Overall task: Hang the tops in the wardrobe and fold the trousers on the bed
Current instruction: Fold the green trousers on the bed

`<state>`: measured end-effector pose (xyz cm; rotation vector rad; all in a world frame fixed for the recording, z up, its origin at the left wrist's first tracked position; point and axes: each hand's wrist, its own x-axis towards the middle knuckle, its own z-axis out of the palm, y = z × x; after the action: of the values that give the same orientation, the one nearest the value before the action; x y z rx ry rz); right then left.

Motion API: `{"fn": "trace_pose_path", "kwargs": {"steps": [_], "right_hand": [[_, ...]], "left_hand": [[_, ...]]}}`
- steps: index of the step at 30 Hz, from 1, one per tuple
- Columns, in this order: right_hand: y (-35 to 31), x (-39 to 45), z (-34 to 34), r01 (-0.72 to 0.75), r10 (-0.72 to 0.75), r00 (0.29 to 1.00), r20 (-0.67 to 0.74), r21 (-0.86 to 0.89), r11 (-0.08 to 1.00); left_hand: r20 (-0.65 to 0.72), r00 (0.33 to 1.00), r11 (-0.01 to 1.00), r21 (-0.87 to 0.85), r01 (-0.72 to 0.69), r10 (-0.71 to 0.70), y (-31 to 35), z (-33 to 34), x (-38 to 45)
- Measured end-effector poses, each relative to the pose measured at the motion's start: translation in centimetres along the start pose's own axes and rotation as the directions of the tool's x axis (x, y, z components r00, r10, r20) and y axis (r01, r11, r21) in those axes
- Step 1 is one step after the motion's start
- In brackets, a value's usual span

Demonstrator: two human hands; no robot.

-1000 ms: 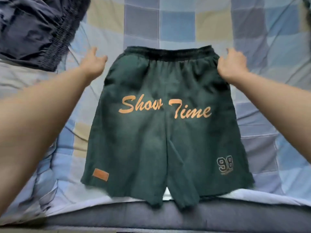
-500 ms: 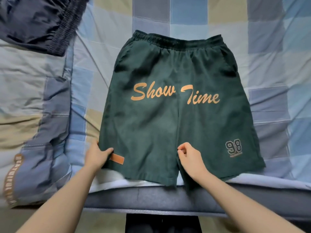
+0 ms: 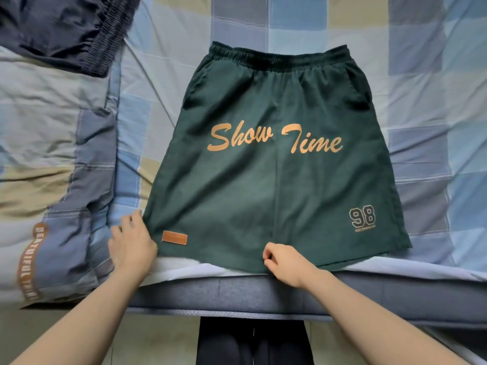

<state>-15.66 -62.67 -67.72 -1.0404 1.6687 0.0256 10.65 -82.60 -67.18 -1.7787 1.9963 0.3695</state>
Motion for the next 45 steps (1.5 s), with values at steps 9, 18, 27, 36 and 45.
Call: {"fn": "trace_pose_path", "kwargs": {"steps": [9,18,27,36,45], "right_hand": [[13.2,-2.0,-9.9,-0.443,0.463,0.651,-0.602,0.195,0.875],[21.2,-5.1,-12.9,-0.457,0.664,0.673,-0.327,0.522,0.72],[10.5,-8.5,-11.1,0.251,-0.119,0.878,-0.465,0.234,0.939],[8.5,0.7,-23.0,-0.002,0.265,0.725,-0.636,0.382,0.924],[6.1,13.9,-33.2,-0.079,0.537,0.65,-0.538,0.655,0.752]], "left_hand": [[-0.018,0.558,0.558,-0.029,-0.83,0.829,19.2,3.1,-7.2],[0.53,0.488,0.402,0.277,-0.873,0.693,25.6,3.9,-10.8],[0.593,0.687,0.449,-0.794,0.411,0.42,34.3,-1.5,-9.6],[0.35,0.809,0.684,-0.725,-0.087,0.473,33.1,-0.5,-10.8],[0.333,0.697,0.555,-0.824,-0.111,0.635,27.4,-1.6,-10.0]]}}
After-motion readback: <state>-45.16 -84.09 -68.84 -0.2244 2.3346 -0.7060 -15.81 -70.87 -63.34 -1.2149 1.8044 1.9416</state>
